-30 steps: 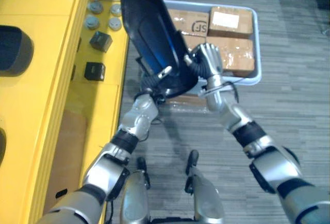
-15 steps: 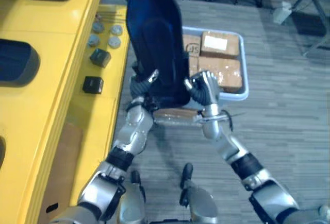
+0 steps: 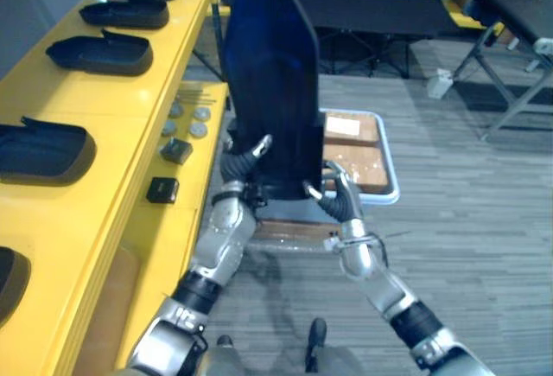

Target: Walk over and take plastic housings, then place them on the shelf

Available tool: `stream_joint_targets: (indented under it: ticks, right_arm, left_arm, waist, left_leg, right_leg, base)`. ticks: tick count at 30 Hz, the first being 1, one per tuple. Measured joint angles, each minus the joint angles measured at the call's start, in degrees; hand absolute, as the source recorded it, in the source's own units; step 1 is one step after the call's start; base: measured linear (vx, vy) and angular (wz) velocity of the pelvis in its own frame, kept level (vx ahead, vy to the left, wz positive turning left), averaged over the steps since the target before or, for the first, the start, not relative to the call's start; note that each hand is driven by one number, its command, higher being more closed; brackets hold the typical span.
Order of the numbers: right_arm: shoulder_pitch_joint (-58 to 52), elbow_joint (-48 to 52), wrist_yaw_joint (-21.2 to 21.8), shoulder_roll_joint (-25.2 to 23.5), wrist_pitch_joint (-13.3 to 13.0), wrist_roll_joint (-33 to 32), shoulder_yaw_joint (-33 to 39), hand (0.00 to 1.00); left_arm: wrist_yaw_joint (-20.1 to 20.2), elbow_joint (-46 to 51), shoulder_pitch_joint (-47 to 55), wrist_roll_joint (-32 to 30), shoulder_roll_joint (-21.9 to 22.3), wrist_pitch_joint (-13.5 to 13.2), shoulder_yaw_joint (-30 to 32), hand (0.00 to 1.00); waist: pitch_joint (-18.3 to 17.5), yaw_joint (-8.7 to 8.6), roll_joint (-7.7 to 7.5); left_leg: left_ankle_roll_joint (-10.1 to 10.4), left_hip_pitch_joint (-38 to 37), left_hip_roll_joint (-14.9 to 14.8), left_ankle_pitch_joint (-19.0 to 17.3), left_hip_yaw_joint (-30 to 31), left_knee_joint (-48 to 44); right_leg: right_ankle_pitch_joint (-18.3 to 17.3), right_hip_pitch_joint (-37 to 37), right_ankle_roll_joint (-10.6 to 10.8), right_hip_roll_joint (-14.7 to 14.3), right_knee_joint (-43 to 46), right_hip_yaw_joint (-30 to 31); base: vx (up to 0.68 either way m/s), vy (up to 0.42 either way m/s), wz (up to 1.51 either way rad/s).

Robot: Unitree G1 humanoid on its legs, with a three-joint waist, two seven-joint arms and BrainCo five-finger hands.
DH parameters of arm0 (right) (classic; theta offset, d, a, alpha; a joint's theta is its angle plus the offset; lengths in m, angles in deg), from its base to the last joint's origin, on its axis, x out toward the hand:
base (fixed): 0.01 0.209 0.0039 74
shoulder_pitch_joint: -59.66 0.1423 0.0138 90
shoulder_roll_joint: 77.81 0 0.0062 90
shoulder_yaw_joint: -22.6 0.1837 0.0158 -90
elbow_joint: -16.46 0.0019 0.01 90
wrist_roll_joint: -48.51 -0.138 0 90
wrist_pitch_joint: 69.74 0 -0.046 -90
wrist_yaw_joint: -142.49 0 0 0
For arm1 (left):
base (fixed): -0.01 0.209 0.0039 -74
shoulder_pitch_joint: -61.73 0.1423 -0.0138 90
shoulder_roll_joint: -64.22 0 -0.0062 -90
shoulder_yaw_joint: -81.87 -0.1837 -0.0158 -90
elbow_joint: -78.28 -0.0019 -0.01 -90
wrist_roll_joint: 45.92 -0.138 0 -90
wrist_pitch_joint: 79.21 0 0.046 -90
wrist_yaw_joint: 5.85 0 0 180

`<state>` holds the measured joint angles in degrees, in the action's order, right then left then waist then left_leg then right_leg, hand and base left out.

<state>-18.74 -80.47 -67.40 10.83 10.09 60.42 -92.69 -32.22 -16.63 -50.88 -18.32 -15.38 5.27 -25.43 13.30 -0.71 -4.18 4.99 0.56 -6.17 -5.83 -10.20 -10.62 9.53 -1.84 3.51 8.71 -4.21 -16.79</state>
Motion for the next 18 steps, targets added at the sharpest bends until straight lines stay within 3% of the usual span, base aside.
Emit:
stream_joint_targets:
  ticks: [6,9,13,18]
  right_arm:
    - [-3.5,12.7,7.6,-1.5,-8.6,-16.5,6.5,0.0]
    - [-6.6,16.9,15.9,-1.6,-12.6,-28.2,11.8,0.0]
    - [-12.6,17.8,27.3,-2.4,-13.8,-44.5,18.3,0.0]
    - [-19.3,17.8,30.2,-6.2,-14.8,-49.9,25.0,0.0]
  left_arm:
    - [-1.4,3.0,9.1,-15.3,2.5,2.8,0.8,1.0]
    - [-2.4,3.1,12.5,-17.5,2.5,3.2,2.3,1.0]
    - [-4.8,3.8,16.6,-19.6,2.5,2.9,7.7,1.0]
    - [-7.6,4.4,21.4,-20.7,2.9,-0.4,13.0,1.0]
  waist:
    - [-3.1,-0.1,1.67]
    - [-3.2,-0.15,1.7]
    - [-3.3,-0.21,1.61]
    - [-3.5,-0.25,1.99]
  left_leg:
    - [0.5,-0.8,-0.3,0.4,-1.1,0.8]
    - [0.5,-1.6,-0.3,0.2,-1.5,1.2]
    - [0.4,-2.4,-0.2,0.1,-1.9,1.8]
    - [0.5,-2.5,-0.1,-0.1,-2.8,2.7]
  right_leg:
    - [-0.2,0.4,0.7,-0.3,0.2,0.5]
    - [-0.2,0.2,0.9,-0.3,0.5,1.1]
    - [-0.7,0.2,1.0,-0.2,0.6,1.5]
    - [-1.2,0.9,0.8,-0.2,0.7,2.7]
  base:
    - [0.01,0.001,-0.06]
    - [0.01,0.012,-0.08]
    - [-0.02,0.014,-0.06]
    - [-0.02,0.01,-0.08]
